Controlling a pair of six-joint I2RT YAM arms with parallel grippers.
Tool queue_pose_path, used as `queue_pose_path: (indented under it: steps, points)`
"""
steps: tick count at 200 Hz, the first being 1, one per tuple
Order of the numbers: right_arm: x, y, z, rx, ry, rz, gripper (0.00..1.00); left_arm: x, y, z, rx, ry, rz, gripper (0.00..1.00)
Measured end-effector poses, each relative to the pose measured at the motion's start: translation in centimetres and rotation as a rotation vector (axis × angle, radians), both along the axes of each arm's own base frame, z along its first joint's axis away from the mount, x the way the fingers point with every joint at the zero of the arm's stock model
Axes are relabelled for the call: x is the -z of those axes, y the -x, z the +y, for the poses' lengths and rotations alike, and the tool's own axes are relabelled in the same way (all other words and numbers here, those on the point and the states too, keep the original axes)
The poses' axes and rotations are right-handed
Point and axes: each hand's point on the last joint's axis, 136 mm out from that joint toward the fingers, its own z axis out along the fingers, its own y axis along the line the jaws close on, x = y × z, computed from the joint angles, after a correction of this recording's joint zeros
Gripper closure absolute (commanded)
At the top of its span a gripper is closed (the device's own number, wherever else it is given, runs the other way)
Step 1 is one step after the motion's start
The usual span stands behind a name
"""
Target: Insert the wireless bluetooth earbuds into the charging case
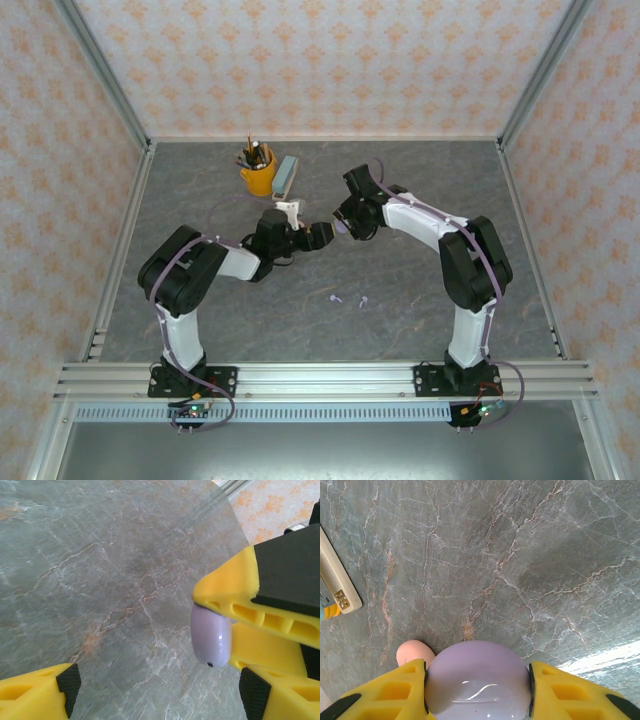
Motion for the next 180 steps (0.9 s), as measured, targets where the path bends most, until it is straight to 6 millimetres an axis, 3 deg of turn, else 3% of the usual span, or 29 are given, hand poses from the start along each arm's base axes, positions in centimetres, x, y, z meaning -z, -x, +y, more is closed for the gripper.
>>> queue_pose_path:
  steps: [53,95,155,180]
  points:
    - [0.1,0.0,0.0,-0.001,-0.002,0.001,0.63,1.3,-1.0,-1.6,0.025,0.03,0.009,0.23]
    - [0.3,0.1,-0.1,0.006,-0.002,0.008,0.63,1.4,-1.6,-2.3,0.03,0.072,0.002,0.35]
    - [0.6,-0.2,-0.8,0.027,0.013,-0.003,0.61,1.3,-1.8,-2.7,0.031,0.094,0.011,0.31]
    - [0.8,-0.1,-1.7,0.027,0.052,0.004,0.58,-1.3,-1.1,-2.2,0.022,0.1,0.004,0.22]
